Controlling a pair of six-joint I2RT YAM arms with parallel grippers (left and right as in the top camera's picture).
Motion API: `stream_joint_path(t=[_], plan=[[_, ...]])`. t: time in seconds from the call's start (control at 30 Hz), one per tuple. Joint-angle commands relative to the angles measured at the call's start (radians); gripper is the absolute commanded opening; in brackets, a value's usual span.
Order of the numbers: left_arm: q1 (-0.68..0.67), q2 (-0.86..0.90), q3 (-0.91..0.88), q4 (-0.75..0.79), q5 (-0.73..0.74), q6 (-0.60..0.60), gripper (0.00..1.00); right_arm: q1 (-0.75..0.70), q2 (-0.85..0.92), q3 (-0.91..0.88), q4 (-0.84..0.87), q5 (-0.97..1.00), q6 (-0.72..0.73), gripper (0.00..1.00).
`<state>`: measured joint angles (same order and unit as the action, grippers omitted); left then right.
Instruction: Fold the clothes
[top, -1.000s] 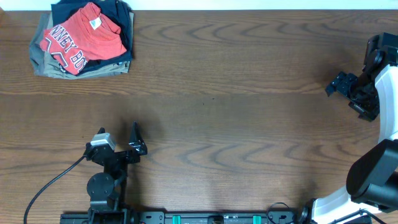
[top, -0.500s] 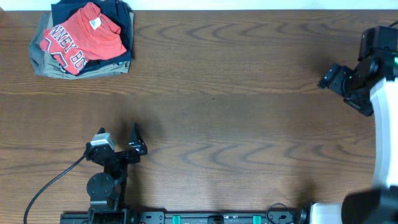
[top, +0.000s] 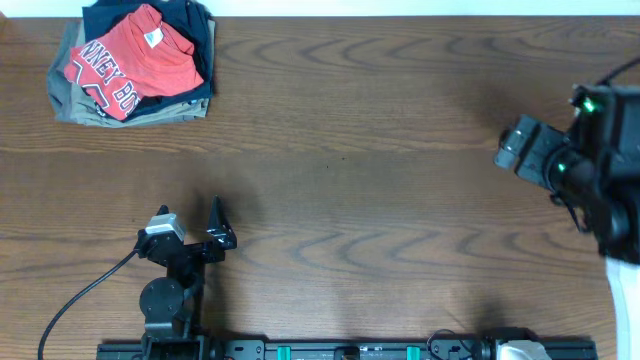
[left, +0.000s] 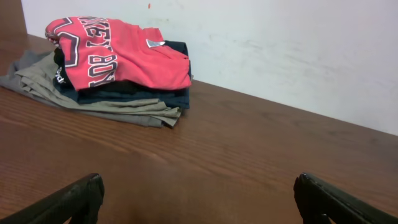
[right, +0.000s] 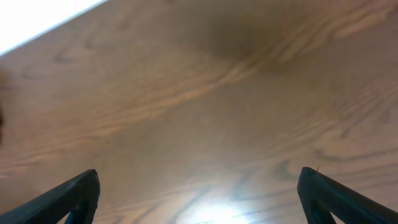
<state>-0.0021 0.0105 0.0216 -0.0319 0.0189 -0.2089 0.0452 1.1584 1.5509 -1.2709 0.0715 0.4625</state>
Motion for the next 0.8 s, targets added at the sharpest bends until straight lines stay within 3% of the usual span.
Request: stream_joint_path(t=[0.0,0.23,0.4,0.77], plan=[[-0.003,-0.006,-0.018,-0.04,-0.028,0.01,0.98,0.008,-0.061,0.005,-0.002,0.006,-0.008,0.99],[-0.003,-0.006,-0.018,-0.04,-0.028,0.01,0.98,0.008,-0.16,-0.008,0.015,0.059,-0.007,0.99],[-0.003,-0.006,-0.018,-0.04,-0.028,0.01,0.98,0.009,-0.27,-0.169,0.128,0.046,-0.055,0.99],[-0.003,-0.006,-0.018,-0.04,-0.028,0.01,0.98,0.008,-0.705,-0.955,0.852,-0.31,-0.428,0.99]])
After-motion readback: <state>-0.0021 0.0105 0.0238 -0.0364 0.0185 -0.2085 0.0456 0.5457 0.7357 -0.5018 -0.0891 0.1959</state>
